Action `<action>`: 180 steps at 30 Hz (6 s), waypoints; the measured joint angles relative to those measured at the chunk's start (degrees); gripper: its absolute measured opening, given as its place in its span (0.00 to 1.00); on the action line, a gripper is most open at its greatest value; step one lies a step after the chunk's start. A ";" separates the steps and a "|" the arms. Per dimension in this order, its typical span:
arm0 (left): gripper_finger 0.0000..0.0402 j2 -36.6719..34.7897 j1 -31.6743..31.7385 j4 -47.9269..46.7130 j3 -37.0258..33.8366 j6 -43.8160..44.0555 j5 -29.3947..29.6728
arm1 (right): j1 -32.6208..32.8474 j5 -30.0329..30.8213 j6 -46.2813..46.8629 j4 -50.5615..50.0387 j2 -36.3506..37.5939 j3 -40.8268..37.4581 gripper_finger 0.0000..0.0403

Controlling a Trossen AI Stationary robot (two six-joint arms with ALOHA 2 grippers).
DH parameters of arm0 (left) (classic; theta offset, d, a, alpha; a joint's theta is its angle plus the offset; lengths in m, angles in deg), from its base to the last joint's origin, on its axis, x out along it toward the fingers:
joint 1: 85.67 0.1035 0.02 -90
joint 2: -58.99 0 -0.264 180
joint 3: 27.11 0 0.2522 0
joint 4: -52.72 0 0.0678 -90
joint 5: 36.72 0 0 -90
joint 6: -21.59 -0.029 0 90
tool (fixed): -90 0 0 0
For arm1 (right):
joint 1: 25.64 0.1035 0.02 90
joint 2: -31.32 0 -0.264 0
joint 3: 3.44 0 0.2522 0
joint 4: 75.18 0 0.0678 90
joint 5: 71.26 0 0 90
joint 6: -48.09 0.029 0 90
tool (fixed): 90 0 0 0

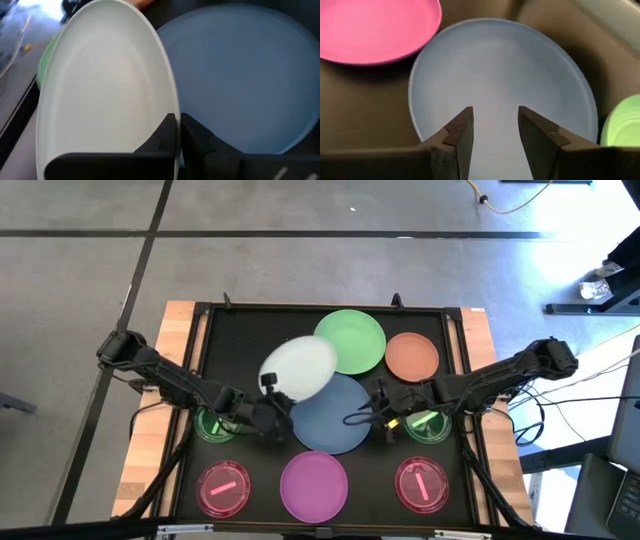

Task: Stack plastic plates
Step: Stack the light blue plate on the blue plate, then stack the green plate on the light blue plate

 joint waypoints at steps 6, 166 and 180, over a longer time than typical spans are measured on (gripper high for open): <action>0.01 1.79 -1.64 9.26 0.06 -7.42 -3.87 | 4.38 3.36 2.39 -7.89 5.94 1.11 0.36; 0.28 2.82 6.34 41.27 -15.72 -1.01 -12.79 | -28.29 7.38 -22.21 18.42 -16.50 -9.01 0.02; 0.28 2.84 6.34 40.92 -15.72 -1.25 -12.76 | -28.29 5.98 -23.29 17.50 -11.95 -6.74 0.01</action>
